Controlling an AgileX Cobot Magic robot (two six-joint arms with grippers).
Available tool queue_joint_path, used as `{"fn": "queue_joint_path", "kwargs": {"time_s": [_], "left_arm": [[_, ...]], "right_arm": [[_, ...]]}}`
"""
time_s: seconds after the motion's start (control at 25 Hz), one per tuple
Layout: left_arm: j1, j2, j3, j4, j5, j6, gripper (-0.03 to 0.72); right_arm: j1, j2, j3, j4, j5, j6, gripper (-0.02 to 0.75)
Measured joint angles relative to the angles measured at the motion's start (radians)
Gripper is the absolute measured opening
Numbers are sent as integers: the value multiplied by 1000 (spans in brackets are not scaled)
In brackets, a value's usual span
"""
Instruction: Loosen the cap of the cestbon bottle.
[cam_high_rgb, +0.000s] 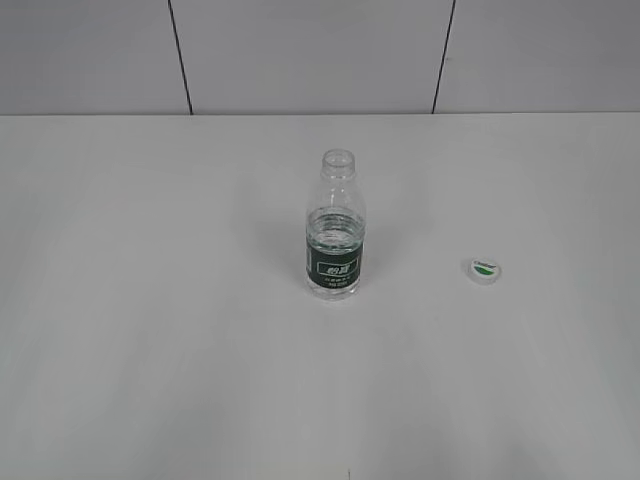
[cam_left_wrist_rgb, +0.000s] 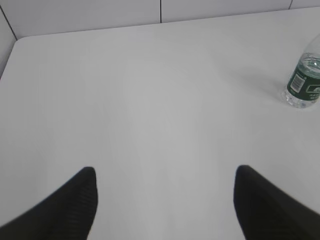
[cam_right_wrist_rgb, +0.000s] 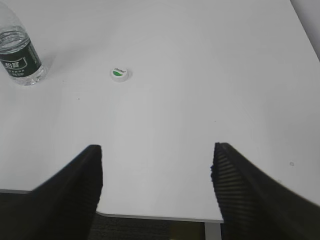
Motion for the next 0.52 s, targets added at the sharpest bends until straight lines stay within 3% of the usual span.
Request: {"fn": "queue_joint_path", "kwargs": {"time_s": [0.24, 0.52], "left_arm": [[8, 0, 0, -4, 0, 0, 512], [96, 0, 0, -5, 0, 0, 510]], "right_arm": [[0, 0, 0, 1, 0, 0, 517], [0, 0, 0, 1, 0, 0, 517]]}}
